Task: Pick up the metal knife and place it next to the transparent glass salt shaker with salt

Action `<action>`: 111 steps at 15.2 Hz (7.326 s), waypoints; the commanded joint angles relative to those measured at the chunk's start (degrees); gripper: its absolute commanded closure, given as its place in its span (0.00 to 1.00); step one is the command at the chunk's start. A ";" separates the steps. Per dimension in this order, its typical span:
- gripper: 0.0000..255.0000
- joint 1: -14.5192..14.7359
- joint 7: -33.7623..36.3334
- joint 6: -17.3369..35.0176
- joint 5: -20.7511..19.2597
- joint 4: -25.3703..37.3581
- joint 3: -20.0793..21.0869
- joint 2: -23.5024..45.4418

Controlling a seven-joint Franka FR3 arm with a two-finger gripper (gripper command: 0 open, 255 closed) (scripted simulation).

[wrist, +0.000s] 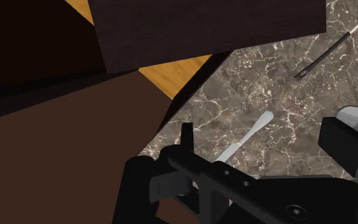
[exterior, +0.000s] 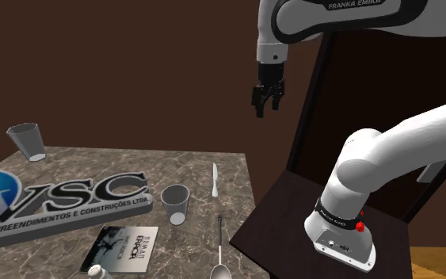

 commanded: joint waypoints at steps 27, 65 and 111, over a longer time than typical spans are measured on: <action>0.00 -5.50 32.67 63.89 7.70 -6.69 6.85 47.98; 1.00 -4.74 36.69 68.00 7.36 -2.97 5.86 54.60; 1.00 8.03 70.05 49.54 8.02 -2.71 25.43 33.85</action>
